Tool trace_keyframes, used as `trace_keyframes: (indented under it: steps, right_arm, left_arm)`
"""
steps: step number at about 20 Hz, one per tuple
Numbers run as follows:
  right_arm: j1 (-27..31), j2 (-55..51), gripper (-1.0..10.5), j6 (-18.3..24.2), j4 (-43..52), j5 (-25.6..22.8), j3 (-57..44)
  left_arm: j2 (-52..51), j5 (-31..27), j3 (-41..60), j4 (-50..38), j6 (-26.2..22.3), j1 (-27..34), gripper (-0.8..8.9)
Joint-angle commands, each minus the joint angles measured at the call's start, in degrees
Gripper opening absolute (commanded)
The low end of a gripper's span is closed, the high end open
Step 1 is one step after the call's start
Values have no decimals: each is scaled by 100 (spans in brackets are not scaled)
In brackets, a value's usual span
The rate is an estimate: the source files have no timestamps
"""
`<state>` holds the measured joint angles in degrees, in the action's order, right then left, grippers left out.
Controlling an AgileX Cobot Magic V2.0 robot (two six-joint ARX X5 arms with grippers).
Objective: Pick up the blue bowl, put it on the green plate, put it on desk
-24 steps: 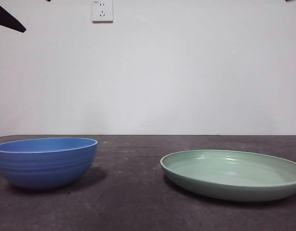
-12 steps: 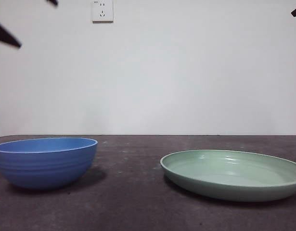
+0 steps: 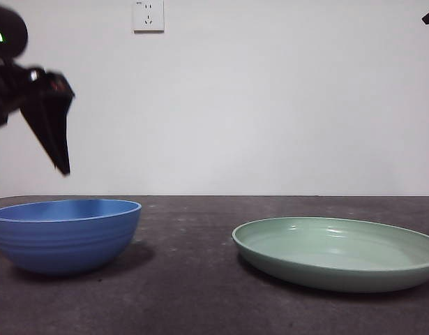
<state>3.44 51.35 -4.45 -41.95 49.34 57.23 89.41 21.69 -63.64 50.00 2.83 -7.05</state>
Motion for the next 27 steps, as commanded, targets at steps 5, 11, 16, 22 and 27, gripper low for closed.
trace_keyframes:
  steps: [5,11,16,22,27]
  right_arm:
    - [-4,26,553,63,24,13,94]
    - [-4,26,553,63,26,11,94]
    - [0,20,552,66,-72,4,96]
    - [13,11,551,273,-695,-605,96]
    - [11,11,551,708,-1388,-911,96]
  left_arm:
    - [828,-28,-114,7,-70,-22,386]
    - [1032,-28,-114,-105,-70,-20,9]
    - [1027,-243,-170,57,20,-105,9]
    - [1027,-883,-1056,306,599,-981,9]
    - [1266,-1012,-1932,107,885,-2251,9]
